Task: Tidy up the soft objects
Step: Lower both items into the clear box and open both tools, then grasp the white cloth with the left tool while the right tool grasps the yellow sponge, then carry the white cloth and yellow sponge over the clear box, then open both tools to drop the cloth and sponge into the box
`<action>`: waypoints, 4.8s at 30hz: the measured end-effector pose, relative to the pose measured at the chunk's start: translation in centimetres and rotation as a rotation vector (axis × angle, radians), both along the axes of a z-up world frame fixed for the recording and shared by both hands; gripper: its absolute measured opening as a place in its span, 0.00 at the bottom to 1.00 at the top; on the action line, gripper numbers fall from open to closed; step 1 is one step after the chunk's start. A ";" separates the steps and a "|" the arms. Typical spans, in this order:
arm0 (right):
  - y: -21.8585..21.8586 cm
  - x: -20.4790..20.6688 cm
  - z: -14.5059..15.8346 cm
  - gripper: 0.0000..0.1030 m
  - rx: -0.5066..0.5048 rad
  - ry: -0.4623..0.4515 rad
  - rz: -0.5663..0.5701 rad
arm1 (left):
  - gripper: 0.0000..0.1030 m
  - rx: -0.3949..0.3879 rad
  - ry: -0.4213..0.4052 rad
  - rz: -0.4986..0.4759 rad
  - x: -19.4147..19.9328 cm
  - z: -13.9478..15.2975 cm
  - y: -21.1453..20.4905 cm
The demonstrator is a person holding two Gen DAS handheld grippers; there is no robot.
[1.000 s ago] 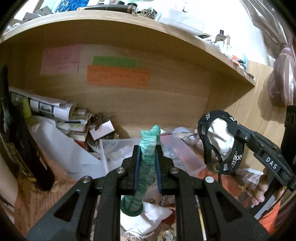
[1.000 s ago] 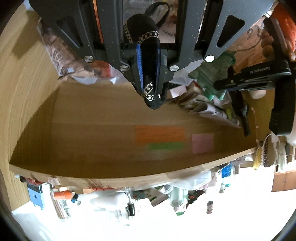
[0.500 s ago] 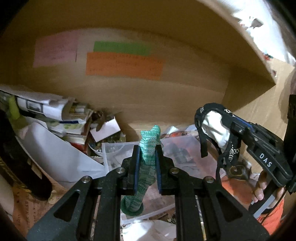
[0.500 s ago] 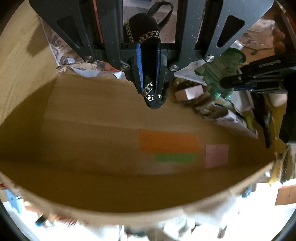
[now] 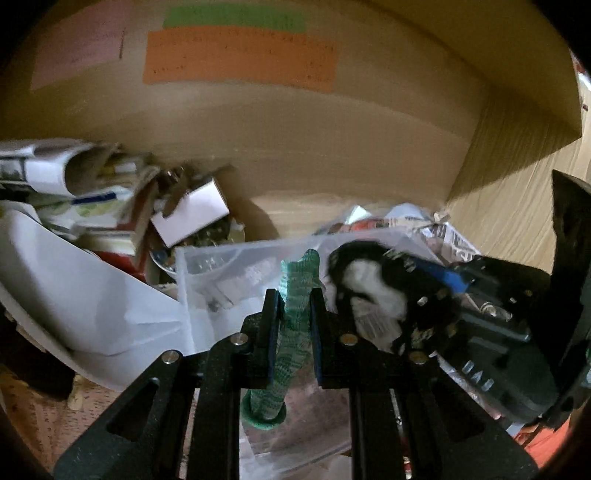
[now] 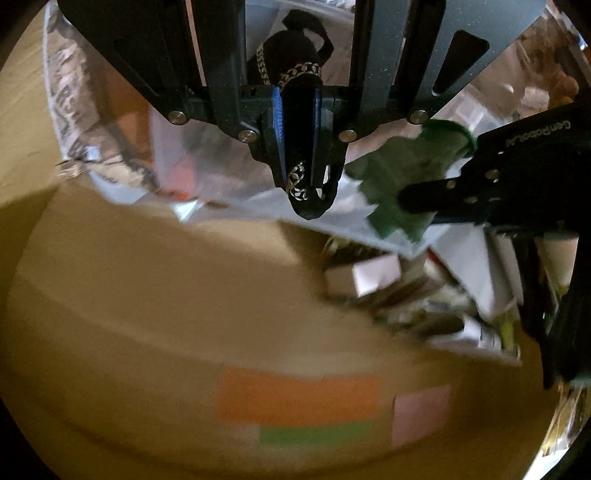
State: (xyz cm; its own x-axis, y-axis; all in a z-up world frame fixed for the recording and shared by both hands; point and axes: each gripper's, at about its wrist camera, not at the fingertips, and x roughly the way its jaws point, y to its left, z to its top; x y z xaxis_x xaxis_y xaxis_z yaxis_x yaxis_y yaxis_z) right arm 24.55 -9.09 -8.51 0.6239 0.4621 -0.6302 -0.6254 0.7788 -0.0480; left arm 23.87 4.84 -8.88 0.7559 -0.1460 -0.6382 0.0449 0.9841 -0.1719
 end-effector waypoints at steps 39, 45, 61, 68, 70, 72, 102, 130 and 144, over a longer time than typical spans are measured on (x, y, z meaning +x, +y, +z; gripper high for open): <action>-6.0 -8.2 5.6 0.84 0.106 -0.131 -0.072 | 0.88 0.033 -0.135 -0.002 -11.8 4.4 0.9; -6.6 -10.7 3.9 0.87 0.104 -0.113 -0.090 | 0.88 0.024 -0.040 0.006 -12.7 1.0 1.6; -9.0 -12.4 -5.5 0.87 0.124 0.214 -0.158 | 0.82 -0.008 0.109 -0.021 -12.6 -5.4 0.2; -9.7 -13.1 -6.3 0.63 0.167 0.254 -0.156 | 0.51 -0.020 0.124 -0.061 -12.4 -6.2 -0.8; -9.8 -13.2 -6.3 0.53 0.179 0.264 -0.144 | 0.40 -0.026 0.131 -0.068 -12.5 -6.4 -0.9; -9.8 -13.4 -6.3 0.50 0.181 0.257 -0.144 | 0.34 -0.040 0.136 -0.077 -12.6 -6.5 -0.9; -9.7 -12.6 1.3 0.37 0.288 0.007 -0.147 | 0.14 -0.058 -0.121 -0.028 -14.8 2.1 0.0; -5.5 -1.3 1.8 0.37 0.120 -0.017 -0.157 | 0.14 -0.041 -0.023 0.024 -3.1 1.7 -0.7; -4.2 1.5 -2.5 0.40 0.008 0.109 -0.154 | 0.15 -0.025 0.105 -0.003 -0.1 -2.0 -1.4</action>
